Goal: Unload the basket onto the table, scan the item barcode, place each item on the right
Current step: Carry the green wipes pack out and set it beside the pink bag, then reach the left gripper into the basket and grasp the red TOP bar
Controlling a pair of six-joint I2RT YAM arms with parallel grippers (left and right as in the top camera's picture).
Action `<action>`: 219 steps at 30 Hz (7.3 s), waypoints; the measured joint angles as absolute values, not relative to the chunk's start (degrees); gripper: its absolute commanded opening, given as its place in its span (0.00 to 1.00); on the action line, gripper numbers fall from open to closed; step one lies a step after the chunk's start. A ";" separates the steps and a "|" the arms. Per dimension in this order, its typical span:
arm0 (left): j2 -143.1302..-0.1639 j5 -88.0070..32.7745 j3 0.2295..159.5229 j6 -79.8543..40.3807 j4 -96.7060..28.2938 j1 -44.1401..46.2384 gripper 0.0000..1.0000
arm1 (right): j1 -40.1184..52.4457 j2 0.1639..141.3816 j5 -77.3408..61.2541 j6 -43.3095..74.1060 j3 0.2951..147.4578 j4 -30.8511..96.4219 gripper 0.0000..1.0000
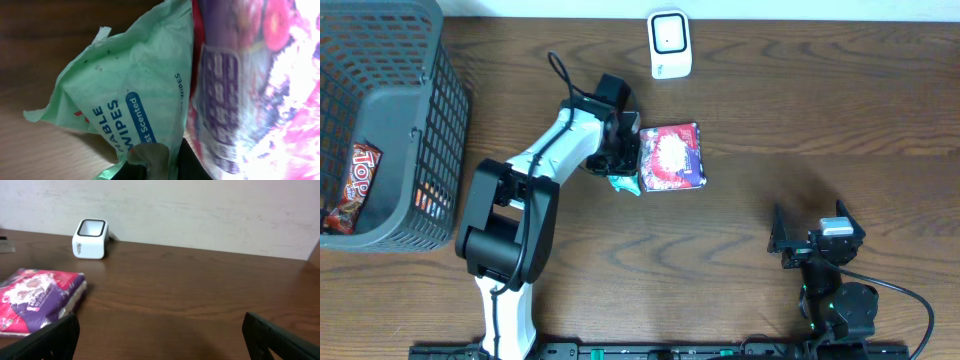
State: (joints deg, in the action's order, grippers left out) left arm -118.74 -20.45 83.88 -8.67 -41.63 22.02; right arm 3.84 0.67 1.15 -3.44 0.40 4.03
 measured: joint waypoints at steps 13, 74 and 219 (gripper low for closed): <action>-118.83 -20.71 85.69 -9.08 -42.37 21.76 0.56 | 3.84 0.67 1.15 -3.44 0.38 4.03 0.99; -90.83 -0.69 94.39 -8.99 -48.03 -41.36 0.72 | 3.84 0.67 1.15 -3.44 0.40 4.03 0.99; -119.83 8.27 88.58 22.96 -32.51 -39.18 0.69 | 3.84 0.67 1.15 -3.42 0.38 4.03 0.99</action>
